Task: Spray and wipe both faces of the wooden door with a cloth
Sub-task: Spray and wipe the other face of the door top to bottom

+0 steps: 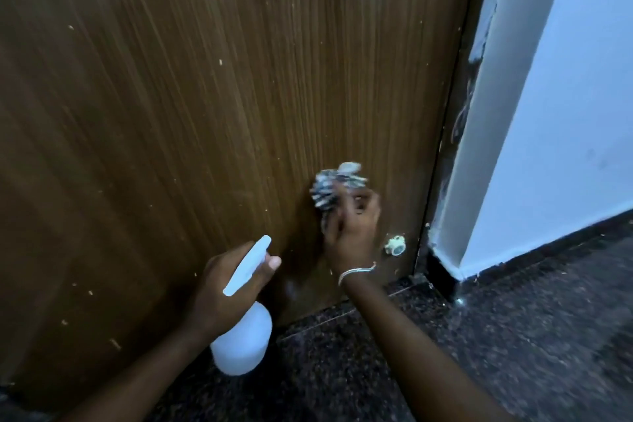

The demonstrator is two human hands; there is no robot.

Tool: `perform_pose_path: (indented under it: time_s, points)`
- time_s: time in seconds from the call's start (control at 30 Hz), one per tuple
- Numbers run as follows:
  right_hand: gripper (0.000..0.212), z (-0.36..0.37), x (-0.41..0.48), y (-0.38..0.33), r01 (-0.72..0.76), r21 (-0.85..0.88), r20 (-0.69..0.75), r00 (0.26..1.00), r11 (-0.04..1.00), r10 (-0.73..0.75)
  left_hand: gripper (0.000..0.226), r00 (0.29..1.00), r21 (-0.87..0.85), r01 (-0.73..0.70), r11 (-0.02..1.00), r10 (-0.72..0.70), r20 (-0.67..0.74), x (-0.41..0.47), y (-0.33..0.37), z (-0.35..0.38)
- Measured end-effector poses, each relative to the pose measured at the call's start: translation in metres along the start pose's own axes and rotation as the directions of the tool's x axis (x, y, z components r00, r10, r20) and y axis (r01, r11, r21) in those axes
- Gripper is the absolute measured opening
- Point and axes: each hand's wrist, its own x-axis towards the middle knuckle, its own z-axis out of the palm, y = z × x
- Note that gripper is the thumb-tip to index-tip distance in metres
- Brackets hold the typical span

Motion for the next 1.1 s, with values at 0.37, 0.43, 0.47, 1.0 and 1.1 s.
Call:
perform_pose_path:
  time_s: [0.37,0.43,0.47,1.0,1.1]
  points:
    - [0.049,-0.045,0.046,0.057,-0.739,0.007,-0.083,0.671,0.674,0.737,0.035,0.996,-0.05,-0.07,0.996,0.072,0.049,0.043,0.038,0.011]
    - [0.049,-0.05,0.061,0.027,-0.423,0.029,-0.044,0.905,0.906,0.424,0.032,0.995,-0.048,-0.096,0.994,0.098,0.03,0.051,0.043,0.016]
    - [0.048,-0.052,0.075,0.014,-0.3,0.029,-0.062,0.951,0.953,0.302,0.031,0.994,-0.043,-0.104,0.994,0.105,0.027,0.054,0.045,0.02]
    - [0.065,-0.063,0.063,0.064,-0.219,-0.066,-0.013,0.976,0.973,0.219,0.031,0.992,-0.061,-0.123,0.991,0.125,0.024,0.076,0.058,0.041]
    - [0.069,-0.067,0.035,0.116,-0.485,-0.076,-0.041,0.875,0.871,0.483,0.028,0.992,-0.054,-0.125,0.991,0.126,0.024,0.071,0.055,0.041]
